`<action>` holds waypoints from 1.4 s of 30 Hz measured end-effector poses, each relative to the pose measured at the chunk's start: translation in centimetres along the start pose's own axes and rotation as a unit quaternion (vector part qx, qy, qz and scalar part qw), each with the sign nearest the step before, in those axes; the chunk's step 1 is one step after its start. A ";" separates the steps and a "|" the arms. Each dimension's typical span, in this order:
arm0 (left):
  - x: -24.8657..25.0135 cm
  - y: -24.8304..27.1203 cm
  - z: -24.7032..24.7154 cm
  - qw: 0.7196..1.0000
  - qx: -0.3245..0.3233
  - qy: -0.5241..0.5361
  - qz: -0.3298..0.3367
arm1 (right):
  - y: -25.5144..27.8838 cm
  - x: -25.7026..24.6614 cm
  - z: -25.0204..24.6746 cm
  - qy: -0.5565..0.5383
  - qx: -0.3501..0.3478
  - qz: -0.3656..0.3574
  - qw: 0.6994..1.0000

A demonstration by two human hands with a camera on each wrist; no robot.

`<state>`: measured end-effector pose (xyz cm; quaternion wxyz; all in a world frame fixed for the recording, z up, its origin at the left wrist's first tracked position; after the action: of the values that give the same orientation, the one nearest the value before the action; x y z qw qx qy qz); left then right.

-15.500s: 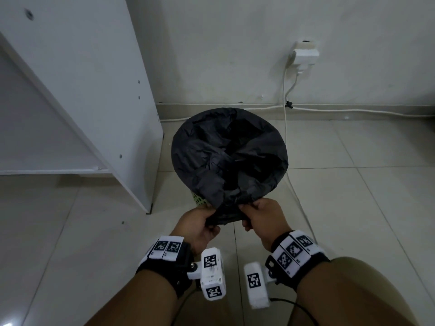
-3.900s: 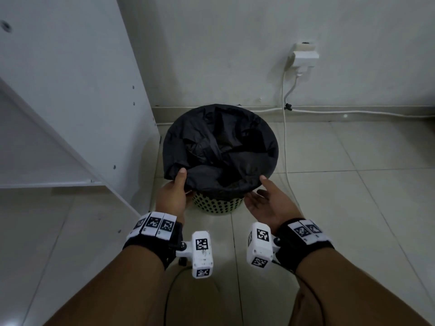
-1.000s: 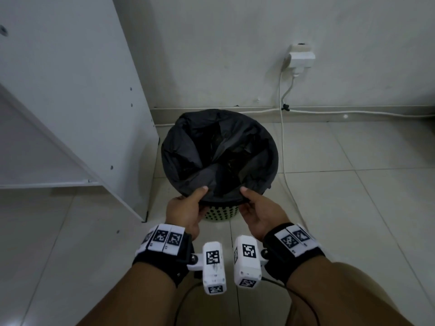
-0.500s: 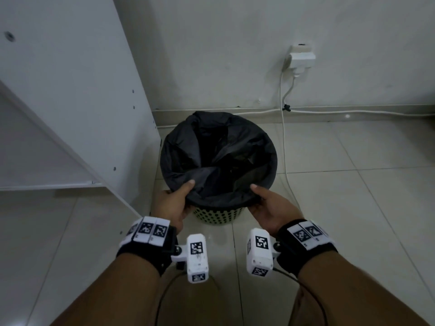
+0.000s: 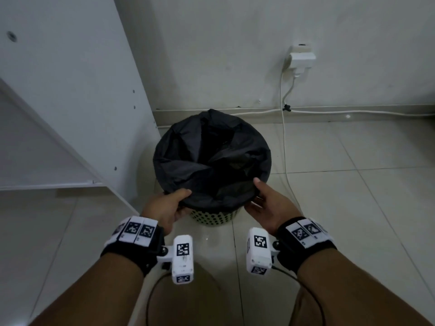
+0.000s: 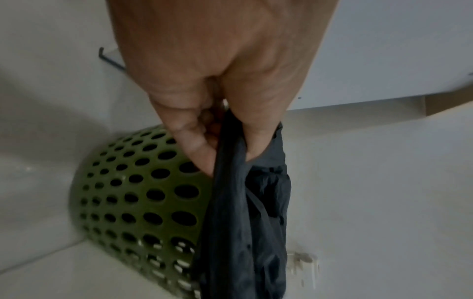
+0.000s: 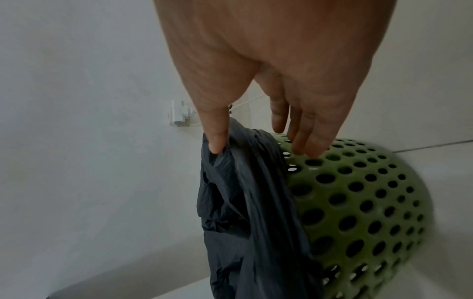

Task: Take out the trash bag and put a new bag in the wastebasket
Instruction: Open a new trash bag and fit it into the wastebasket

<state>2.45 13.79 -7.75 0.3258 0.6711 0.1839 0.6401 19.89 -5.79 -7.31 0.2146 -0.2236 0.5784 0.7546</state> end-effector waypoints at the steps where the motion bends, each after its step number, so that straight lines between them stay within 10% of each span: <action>1: 0.5 -0.2 -0.1 1.000 -0.007 -0.007 0.011 | 0.0 0.1 0.0 0.000 -0.001 0.009 1.000; 42: -1.6 1.1 0.9 0.999 -0.040 -0.003 -0.030 | 1.3 1.0 -0.2 -0.031 0.011 0.017 0.999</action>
<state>2.99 11.74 -8.15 0.3719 0.6536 0.1768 0.6350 18.34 -6.22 -6.96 0.2223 -0.1878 0.5831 0.7585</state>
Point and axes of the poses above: each hand's wrist, its own y-axis away from the middle knuckle, its own z-axis out of the palm, x = y × z, the point moved 10 cm from there along -y, towards the middle knuckle, and after that the axes turned 14 degrees about x, right-handed, at the moved point
